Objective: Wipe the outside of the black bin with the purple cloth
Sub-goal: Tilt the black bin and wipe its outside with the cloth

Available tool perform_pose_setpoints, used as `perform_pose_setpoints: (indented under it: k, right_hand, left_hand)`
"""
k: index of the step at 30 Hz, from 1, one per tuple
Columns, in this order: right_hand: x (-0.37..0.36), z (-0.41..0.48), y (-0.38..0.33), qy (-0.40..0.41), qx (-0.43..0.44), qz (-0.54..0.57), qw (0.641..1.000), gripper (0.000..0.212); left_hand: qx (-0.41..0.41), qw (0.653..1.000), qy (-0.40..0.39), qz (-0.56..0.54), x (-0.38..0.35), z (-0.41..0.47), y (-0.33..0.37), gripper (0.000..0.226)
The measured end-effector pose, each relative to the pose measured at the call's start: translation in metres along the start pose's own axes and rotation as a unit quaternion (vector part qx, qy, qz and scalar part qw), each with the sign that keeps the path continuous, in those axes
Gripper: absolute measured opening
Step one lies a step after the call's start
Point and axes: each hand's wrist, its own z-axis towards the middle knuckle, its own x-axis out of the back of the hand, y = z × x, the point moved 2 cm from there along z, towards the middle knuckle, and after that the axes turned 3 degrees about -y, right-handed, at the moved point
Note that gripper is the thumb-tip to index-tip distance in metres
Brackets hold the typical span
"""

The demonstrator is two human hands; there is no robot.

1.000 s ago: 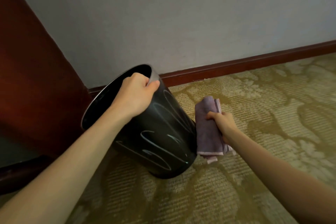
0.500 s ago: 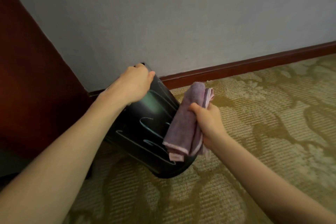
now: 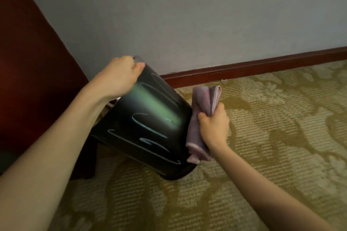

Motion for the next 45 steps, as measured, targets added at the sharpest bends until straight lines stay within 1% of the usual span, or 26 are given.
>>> perform_pose_setpoints:
  k: [2, 4, 5, 7, 8, 10, 12, 16, 18, 20, 22, 24, 28, 30, 35, 36, 40, 43, 45]
  right_hand:
    - [-0.003, 0.025, 0.000, -0.036, -0.056, -0.019, 0.998, 0.031]
    - [-0.009, 0.046, -0.002, -0.075, -0.091, -0.061, 0.991, 0.038]
    - [-0.013, 0.053, -0.003, -0.089, -0.096, -0.084, 0.988, 0.039]
    - [-0.020, 0.060, -0.007, -0.111, -0.089, -0.110, 0.984, 0.034]
    - [-0.022, 0.060, -0.010, -0.118, -0.083, -0.113, 0.983, 0.032]
    - [-0.022, 0.054, -0.013, -0.123, -0.073, -0.107, 0.984, 0.035]
    - [-0.021, 0.042, -0.013, -0.106, -0.056, -0.095, 0.988, 0.042]
    - [-0.016, 0.006, -0.013, -0.033, 0.012, -0.057, 0.998, 0.056]
    - [-0.015, -0.014, -0.015, -0.002, 0.050, -0.016, 0.999, 0.064]
    - [-0.016, -0.038, -0.017, 0.028, 0.084, 0.027, 0.996, 0.069]
    - [-0.021, -0.061, -0.015, 0.035, 0.100, 0.056, 0.993, 0.068]
    - [-0.024, -0.074, -0.013, 0.017, 0.103, 0.050, 0.993, 0.066]
    - [-0.022, -0.053, -0.016, 0.005, 0.099, 0.005, 0.995, 0.060]
    - [-0.020, -0.034, -0.019, 0.001, 0.081, -0.001, 0.997, 0.056]
    - [-0.018, 0.010, -0.026, -0.044, 0.037, -0.011, 0.998, 0.027]
    - [-0.020, 0.019, -0.027, -0.058, 0.025, -0.014, 0.998, 0.026]
    - [-0.027, 0.050, -0.019, -0.125, -0.040, -0.039, 0.991, 0.045]
    - [-0.032, 0.063, -0.015, -0.154, -0.062, -0.054, 0.985, 0.047]
    - [-0.033, 0.062, -0.015, -0.142, -0.055, -0.062, 0.986, 0.046]
  left_hand:
    - [0.008, 1.000, 0.004, -0.008, 0.002, -0.005, -0.013, 0.042]
    - [0.011, 1.000, 0.013, -0.015, 0.003, -0.010, -0.021, 0.042]
    - [0.011, 1.000, 0.016, -0.018, 0.003, -0.012, -0.024, 0.041]
    - [0.019, 0.999, 0.027, -0.016, 0.003, -0.014, -0.026, 0.040]
    - [0.026, 0.999, 0.033, -0.013, 0.003, -0.013, -0.027, 0.039]
    - [0.044, 0.998, 0.043, -0.003, 0.005, -0.012, -0.030, 0.038]
    - [0.056, 0.997, 0.044, 0.002, 0.006, -0.011, -0.033, 0.041]
    - [0.063, 0.998, 0.032, 0.003, 0.006, -0.007, -0.031, 0.040]
    - [0.069, 0.997, 0.024, 0.003, 0.004, -0.003, -0.026, 0.043]
    - [0.075, 0.997, 0.019, 0.005, 0.003, 0.002, -0.021, 0.047]
    - [0.075, 0.997, 0.017, 0.007, 0.004, 0.006, -0.018, 0.047]
    - [0.062, 0.998, 0.012, 0.007, 0.004, 0.006, -0.018, 0.047]
    - [0.032, 0.999, 0.011, 0.003, 0.005, 0.002, -0.020, 0.045]
    - [0.024, 1.000, 0.008, -0.011, 0.006, -0.002, -0.021, 0.045]
    - [-0.003, 0.999, 0.007, -0.043, 0.005, -0.014, -0.020, 0.043]
    - [-0.005, 0.999, 0.007, -0.047, 0.006, -0.017, -0.020, 0.042]
    - [-0.005, 0.998, 0.016, -0.056, 0.005, -0.029, -0.022, 0.039]
    - [-0.003, 0.998, 0.041, -0.039, 0.002, -0.035, -0.021, 0.039]
    - [0.006, 0.998, 0.047, -0.029, 0.002, -0.035, -0.020, 0.040]
